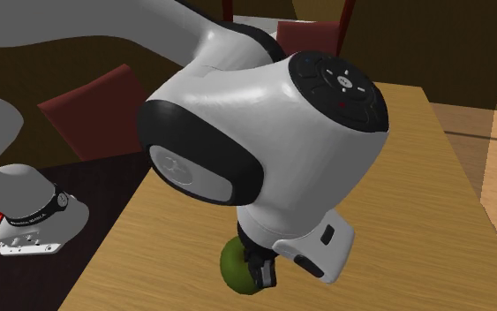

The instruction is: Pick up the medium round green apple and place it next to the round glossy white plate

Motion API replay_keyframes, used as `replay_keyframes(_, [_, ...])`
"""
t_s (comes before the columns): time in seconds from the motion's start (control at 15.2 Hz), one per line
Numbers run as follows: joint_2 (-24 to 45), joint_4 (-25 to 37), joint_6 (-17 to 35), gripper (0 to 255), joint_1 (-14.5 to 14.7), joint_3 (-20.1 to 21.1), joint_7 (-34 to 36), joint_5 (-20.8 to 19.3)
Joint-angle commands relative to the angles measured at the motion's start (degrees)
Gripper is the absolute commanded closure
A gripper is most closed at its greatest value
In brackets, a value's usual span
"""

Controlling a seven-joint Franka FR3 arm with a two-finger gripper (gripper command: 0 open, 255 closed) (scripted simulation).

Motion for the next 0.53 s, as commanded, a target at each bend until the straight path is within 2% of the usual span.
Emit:
replay_keyframes(0.0, [-0.4,1.0,-1.3,255,0.0,-0.1,0.1,-0.2])
replay_keyframes(0.46, [-1.7,4.7,-6.3,255,0.1,-0.2,0.4,-0.7])
